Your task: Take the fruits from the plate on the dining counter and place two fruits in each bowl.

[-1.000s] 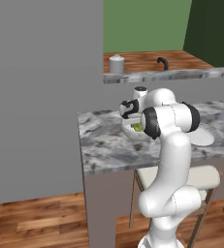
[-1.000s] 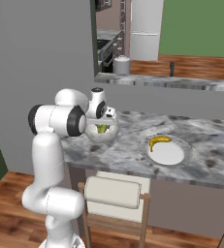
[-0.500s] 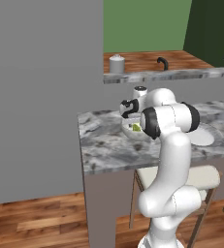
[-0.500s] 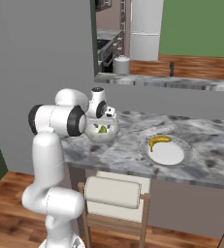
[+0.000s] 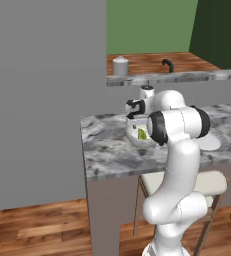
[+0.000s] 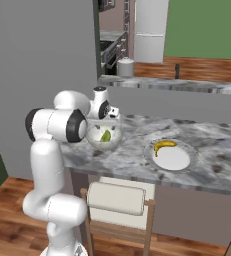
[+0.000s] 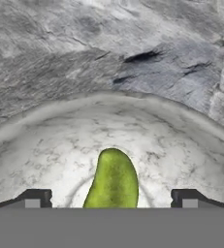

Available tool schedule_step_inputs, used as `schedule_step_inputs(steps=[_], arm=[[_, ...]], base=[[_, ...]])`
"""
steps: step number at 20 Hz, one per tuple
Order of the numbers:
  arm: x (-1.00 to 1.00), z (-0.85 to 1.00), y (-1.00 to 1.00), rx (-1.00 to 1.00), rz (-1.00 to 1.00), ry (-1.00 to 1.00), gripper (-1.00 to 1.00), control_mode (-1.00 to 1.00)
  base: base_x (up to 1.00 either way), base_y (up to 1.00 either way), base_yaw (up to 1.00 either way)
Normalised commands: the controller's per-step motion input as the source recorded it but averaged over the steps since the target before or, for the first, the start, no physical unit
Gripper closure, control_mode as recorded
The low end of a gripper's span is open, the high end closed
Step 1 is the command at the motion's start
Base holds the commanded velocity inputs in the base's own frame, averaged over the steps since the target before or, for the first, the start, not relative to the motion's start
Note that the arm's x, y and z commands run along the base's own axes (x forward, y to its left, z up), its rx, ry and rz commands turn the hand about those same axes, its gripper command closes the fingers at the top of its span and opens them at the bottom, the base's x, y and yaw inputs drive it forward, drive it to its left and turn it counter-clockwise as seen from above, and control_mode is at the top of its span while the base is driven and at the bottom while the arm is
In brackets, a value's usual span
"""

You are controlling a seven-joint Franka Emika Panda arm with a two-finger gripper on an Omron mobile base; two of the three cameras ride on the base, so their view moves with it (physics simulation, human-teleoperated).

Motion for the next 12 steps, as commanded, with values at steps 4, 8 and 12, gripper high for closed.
schedule_step_inputs(steps=[4, 8, 12], arm=[[-0.48, 0.55, -0.23, 0.00, 0.00, -0.04, -1.00, -1.00], [-0.70, 0.47, -0.43, 0.00, -0.02, -0.10, -1.00, -1.00], [-0.72, 0.39, -0.67, 0.00, -0.05, -0.10, -1.00, -1.00]], base=[[0.00, 0.00, 0.00], [0.00, 0.00, 0.00], [0.00, 0.00, 0.00]])
